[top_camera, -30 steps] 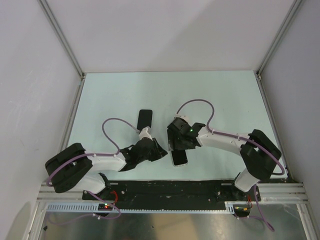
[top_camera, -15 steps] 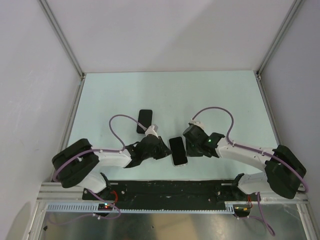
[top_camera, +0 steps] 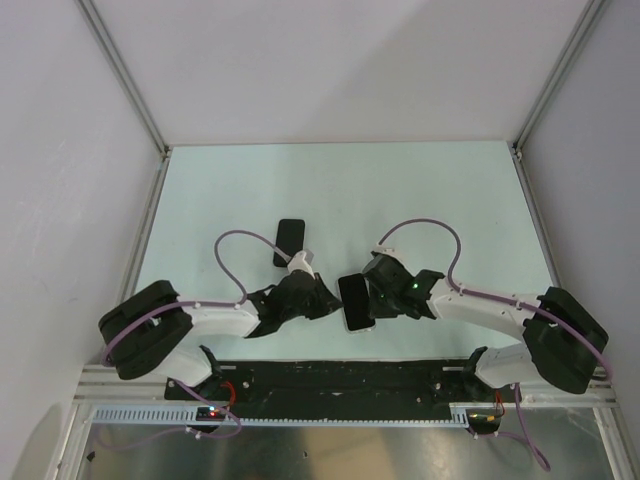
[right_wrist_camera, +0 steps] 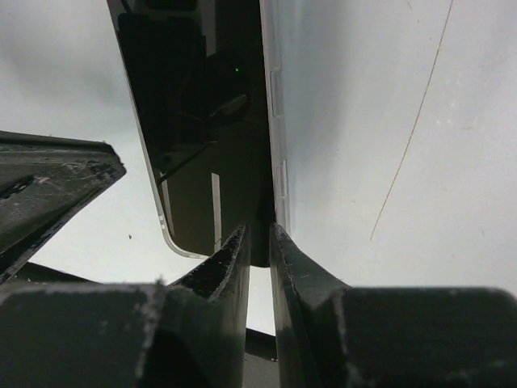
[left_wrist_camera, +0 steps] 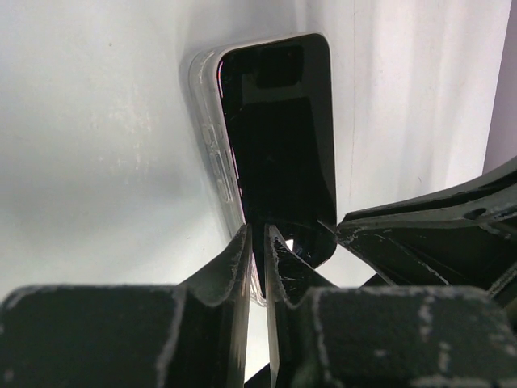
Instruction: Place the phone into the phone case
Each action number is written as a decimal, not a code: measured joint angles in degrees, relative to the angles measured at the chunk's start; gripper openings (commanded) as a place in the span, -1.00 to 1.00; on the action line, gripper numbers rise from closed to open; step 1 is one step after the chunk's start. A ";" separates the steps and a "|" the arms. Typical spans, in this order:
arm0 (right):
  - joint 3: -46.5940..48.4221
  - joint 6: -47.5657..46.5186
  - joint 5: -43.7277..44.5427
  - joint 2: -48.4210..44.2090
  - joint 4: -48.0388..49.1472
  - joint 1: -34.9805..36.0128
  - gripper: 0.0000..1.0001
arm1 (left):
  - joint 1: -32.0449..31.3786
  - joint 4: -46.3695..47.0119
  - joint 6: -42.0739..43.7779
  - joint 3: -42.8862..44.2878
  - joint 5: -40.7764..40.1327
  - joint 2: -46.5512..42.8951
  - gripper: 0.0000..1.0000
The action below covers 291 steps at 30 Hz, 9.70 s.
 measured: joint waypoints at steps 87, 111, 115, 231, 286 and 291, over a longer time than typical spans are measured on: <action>-0.46 -1.75 0.61 -2.10 0.94 0.37 -0.44 | 6.64 -3.67 4.42 5.38 1.36 4.87 -0.75; 20.65 -13.38 -5.31 23.02 7.10 -20.26 -0.56 | -9.42 -8.85 -4.13 -1.18 -5.16 -1.84 -0.85; 20.79 -13.38 -5.88 25.97 6.21 -20.24 -0.61 | -9.40 -8.02 -4.59 -0.22 -5.27 -0.20 -0.85; 6.23 0.79 9.94 9.92 -2.36 -4.20 -0.85 | 12.20 -11.13 13.49 9.53 0.57 7.56 -0.80; -1.27 3.32 3.04 4.48 8.87 -9.14 -0.67 | 11.52 -8.76 13.00 7.67 -3.43 6.54 -0.73; -1.22 1.53 2.14 1.18 3.85 -7.15 -0.49 | 10.29 -11.02 13.40 7.63 -1.31 5.07 -0.56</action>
